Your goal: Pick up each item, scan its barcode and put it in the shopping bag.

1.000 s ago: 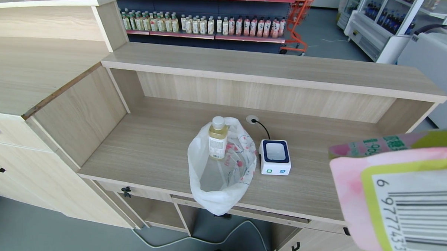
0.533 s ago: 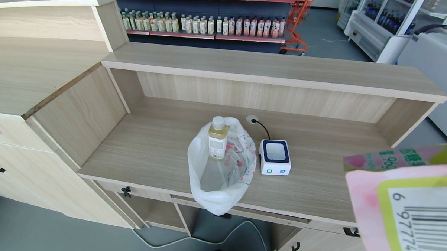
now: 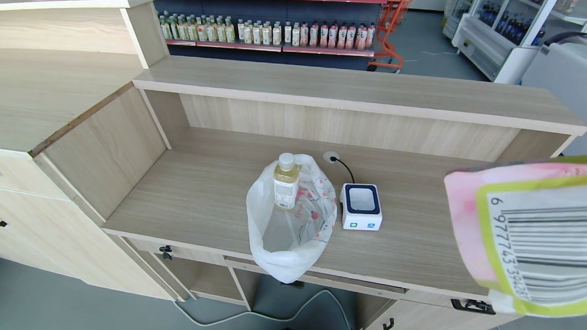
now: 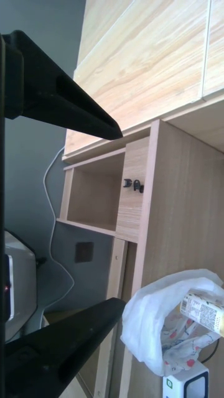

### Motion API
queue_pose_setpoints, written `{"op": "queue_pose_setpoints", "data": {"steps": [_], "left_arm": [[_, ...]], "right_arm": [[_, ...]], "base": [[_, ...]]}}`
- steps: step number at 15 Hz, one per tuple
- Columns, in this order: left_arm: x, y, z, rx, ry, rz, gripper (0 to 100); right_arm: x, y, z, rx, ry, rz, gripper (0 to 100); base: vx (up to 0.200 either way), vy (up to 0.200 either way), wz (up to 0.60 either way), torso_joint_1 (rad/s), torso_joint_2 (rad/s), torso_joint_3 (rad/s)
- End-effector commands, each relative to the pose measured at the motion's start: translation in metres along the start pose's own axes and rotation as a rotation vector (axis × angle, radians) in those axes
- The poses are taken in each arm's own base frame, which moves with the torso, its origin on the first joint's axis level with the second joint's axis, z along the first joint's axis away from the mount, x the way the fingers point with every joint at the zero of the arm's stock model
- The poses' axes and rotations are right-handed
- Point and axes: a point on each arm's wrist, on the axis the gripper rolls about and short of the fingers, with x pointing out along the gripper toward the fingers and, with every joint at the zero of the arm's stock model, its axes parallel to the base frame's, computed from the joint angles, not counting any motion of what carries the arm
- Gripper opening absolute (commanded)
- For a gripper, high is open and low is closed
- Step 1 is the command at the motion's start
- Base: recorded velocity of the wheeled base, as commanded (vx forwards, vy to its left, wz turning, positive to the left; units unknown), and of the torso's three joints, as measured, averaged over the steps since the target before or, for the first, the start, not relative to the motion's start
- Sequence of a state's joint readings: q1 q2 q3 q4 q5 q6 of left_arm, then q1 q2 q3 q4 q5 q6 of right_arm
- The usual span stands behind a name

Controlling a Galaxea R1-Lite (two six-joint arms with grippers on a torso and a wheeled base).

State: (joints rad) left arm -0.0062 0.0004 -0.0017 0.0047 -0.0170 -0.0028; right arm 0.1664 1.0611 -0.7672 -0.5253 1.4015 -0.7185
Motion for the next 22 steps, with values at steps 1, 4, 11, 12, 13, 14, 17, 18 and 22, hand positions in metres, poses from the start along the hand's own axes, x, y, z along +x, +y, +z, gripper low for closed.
{"op": "queue_pose_setpoints", "data": {"steps": [1,4,11,12,13,14,17,18,22], "left_arm": [[0.000,0.000,0.000,0.000,0.000,0.000,100],[0.000,0.000,0.000,0.000,0.000,0.000,100],[0.000,0.000,0.000,-0.002,0.000,0.000,100],[0.000,0.000,0.000,0.000,0.000,0.000,100],[0.000,0.000,0.000,0.000,0.000,0.000,100],[0.000,0.000,0.000,0.000,0.000,0.000,100],[0.000,0.000,0.000,-0.002,0.000,0.000,100],[0.000,0.000,0.000,0.000,0.000,0.000,100],[0.000,0.000,0.000,-0.002,0.000,0.000,100]], "right_arm": [[-0.021,-0.003,-0.020,0.031,0.241,-0.202,0],[-0.056,-0.023,-0.071,-0.104,0.594,-0.372,0],[-0.056,-0.006,-0.186,-0.346,0.774,0.101,0],[-0.047,-0.013,-0.195,-0.391,0.736,0.169,0],[-0.044,-0.017,-0.200,-0.413,0.724,0.207,0],[-0.044,-0.018,-0.203,-0.435,0.738,0.243,0],[-0.045,-0.023,-0.205,-0.532,0.811,0.326,0],[-0.046,-0.026,-0.205,-0.574,0.833,0.351,0],[-0.038,-0.022,-0.215,-0.647,0.794,0.412,0]], "base": [[0.000,0.000,0.00,0.000,0.00,0.000],[0.000,0.000,0.00,0.000,0.00,0.000],[0.000,0.000,0.00,0.000,0.00,0.000],[0.000,0.000,0.00,0.000,0.00,0.000],[0.000,0.000,0.00,0.000,0.00,0.000],[0.000,0.000,0.00,0.000,0.00,0.000],[0.000,0.000,0.00,0.000,0.00,0.000],[0.000,0.000,0.00,0.000,0.00,0.000],[0.000,0.000,0.00,0.000,0.00,0.000]]}}
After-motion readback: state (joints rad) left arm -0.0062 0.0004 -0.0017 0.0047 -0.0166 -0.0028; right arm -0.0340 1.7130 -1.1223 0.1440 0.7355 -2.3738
